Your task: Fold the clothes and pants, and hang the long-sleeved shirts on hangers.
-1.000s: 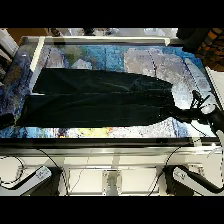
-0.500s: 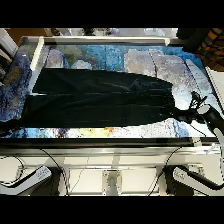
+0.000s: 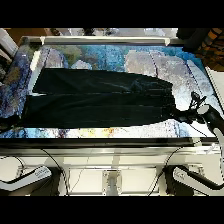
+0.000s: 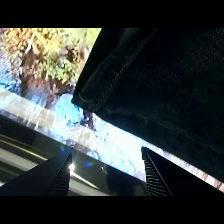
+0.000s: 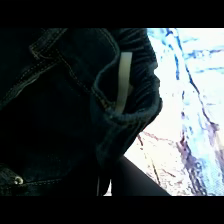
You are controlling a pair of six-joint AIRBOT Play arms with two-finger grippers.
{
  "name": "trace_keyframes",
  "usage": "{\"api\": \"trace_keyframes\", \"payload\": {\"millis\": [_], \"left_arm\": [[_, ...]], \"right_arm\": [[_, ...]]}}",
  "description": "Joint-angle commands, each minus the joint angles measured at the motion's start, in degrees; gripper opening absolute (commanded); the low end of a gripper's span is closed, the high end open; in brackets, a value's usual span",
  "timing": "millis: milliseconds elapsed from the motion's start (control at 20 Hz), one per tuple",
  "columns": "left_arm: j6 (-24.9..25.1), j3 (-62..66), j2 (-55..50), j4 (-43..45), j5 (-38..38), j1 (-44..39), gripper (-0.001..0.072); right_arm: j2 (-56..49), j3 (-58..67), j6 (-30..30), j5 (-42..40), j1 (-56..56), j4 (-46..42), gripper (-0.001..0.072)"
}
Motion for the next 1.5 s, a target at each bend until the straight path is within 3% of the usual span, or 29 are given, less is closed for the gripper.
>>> {"api": "trace_keyframes", "payload": {"millis": [0,250,350,400,450,950,1100,1200,1350,1450], "left_arm": [[-0.7,0.0,-3.7,-1.0,4.0,0.1,0.0486],[-0.6,0.0,-6.5,-2.6,9.3,0.0,0.0481],[-0.6,0.0,-7.5,-5.7,11.1,0.0,0.0441],[-0.6,0.0,-8.2,-6.9,11.1,0.0,0.0280],[-0.6,0.0,-8.7,-7.3,10.6,0.0,0.0011],[-0.4,3.1,6.6,-9.5,4.4,0.7,0.0018],[-0.4,3.6,11.1,-9.4,2.1,0.8,0.0019],[-0.4,3.7,12.8,-9.2,-0.7,0.8,0.0019],[-0.4,3.7,13.0,-9.9,-3.2,0.6,0.0019],[-0.4,4.3,13.2,-9.9,-5.2,0.6,0.0020]], "right_arm": [[0.0,0.0,0.0,0.9,0.0,0.0,0.0017],[0.0,0.0,0.0,0.9,0.0,0.0,0.0017],[0.0,0.0,0.0,0.8,0.0,0.0,0.0017],[0.0,0.0,0.0,0.9,0.0,0.0,0.0016],[0.1,0.2,0.0,1.1,0.0,0.0,0.0016],[21.5,15.6,-3.1,20.8,-11.2,-12.0,0.0011],[27.5,15.6,-4.2,21.1,-16.4,-17.0,0.0011],[28.7,15.3,-8.9,27.6,-20.5,-17.8,0.0010],[28.6,15.2,-8.2,31.5,-21.4,-17.0,0.0012],[28.7,16.3,-8.3,39.0,-21.4,-17.0,0.0012]]}}
